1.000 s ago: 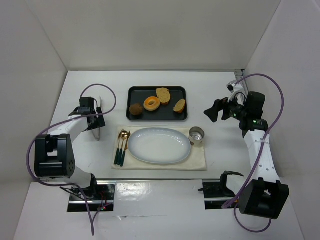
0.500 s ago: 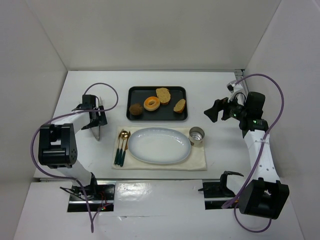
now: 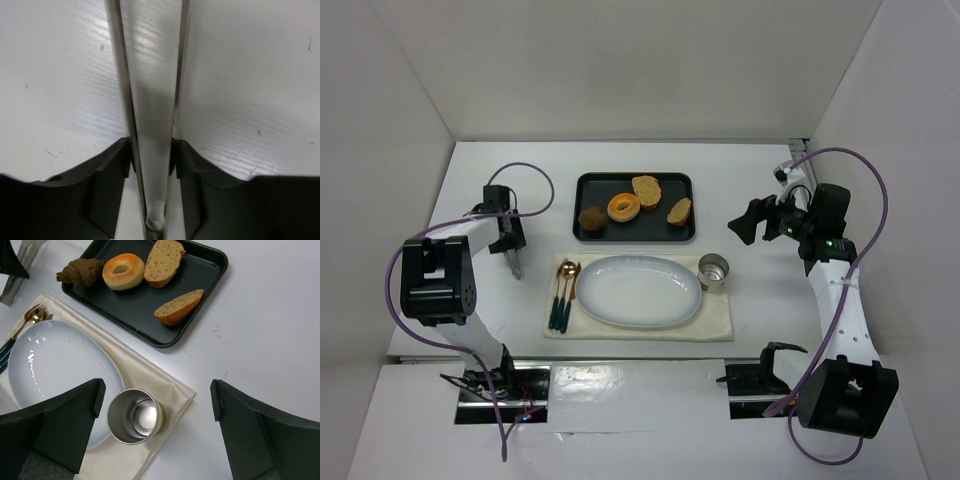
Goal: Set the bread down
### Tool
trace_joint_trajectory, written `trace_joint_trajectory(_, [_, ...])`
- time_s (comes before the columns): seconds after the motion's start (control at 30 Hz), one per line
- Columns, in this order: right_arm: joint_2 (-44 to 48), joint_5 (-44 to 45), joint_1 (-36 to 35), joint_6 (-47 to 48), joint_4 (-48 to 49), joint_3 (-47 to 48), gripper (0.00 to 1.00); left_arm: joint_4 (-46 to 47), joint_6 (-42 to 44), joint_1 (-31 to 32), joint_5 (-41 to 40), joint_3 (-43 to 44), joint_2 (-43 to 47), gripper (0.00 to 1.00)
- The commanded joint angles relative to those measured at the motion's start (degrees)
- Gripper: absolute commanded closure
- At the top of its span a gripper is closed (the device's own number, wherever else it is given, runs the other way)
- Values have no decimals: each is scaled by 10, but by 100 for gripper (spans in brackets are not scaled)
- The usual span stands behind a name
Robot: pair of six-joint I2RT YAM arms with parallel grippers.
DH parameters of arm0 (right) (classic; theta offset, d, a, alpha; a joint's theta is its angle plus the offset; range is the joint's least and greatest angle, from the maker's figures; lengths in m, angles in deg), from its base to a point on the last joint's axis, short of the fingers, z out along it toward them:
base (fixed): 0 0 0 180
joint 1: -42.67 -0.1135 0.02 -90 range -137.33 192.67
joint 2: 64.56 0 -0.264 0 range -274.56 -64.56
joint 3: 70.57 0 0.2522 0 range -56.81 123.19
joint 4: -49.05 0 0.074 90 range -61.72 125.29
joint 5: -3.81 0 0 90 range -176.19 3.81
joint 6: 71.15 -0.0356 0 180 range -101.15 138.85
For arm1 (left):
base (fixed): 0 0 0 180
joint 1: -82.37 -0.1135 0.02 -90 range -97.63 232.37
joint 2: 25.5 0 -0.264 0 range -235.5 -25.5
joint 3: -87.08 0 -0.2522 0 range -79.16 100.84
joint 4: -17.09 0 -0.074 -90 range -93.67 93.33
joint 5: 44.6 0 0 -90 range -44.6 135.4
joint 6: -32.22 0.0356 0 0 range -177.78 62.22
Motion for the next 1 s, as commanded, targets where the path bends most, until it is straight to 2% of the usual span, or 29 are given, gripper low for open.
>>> trace_joint_trajectory(0.0, [0, -3, -3, 8, 1, 22, 0, -14, 1, -3, 18, 11, -9, 46])
trace_joint_trajectory(0.03, [5, -3, -3, 8, 1, 22, 0, -14, 1, -3, 18, 11, -9, 58])
trace_joint_trajectory(0.1, [5, -3, -3, 8, 1, 22, 0, -19, 1, -3, 25, 11, -1, 71])
trace_joint_trajectory(0.13, [5, -3, -3, 8, 1, 22, 0, -19, -4, -3, 30, 11, 6, 80])
trace_joint_trajectory(0.17, [5, -3, -3, 8, 1, 22, 0, -19, -4, -3, 36, 11, 14, 96])
trace_joint_trajectory(0.2, [5, -3, -3, 8, 1, 22, 0, -19, -9, -3, 41, 11, 34, 100])
trace_joint_trajectory(0.23, [5, -8, -3, 8, 1, 22, 0, -19, -9, 3, 48, 11, 48, 100])
trace_joint_trajectory(0.47, [10, -13, -3, 8, 1, 22, 0, -73, -28, 96, 111, 68, 163, 100])
trace_joint_trajectory(0.53, [10, -13, -3, 8, 1, 22, 0, -89, -28, 115, 158, 89, 170, 100])
trace_joint_trajectory(0.6, [10, -13, -3, 8, 1, 22, 0, -120, -34, 135, 223, 126, 171, 92])
trace_joint_trajectory(0.67, [10, -13, -3, 8, 1, 22, 0, -139, -34, 149, 255, 151, 165, 83])
trace_joint_trajectory(0.7, [10, -13, -3, 8, 1, 22, 0, -139, -34, 166, 267, 164, 165, 73])
trace_joint_trajectory(0.77, [10, -13, -3, 8, 1, 22, 0, -144, -41, 184, 289, 177, 165, 63])
trace_joint_trajectory(0.97, [10, -13, -3, 8, 1, 22, 0, -158, -41, 246, 322, 221, 146, 47])
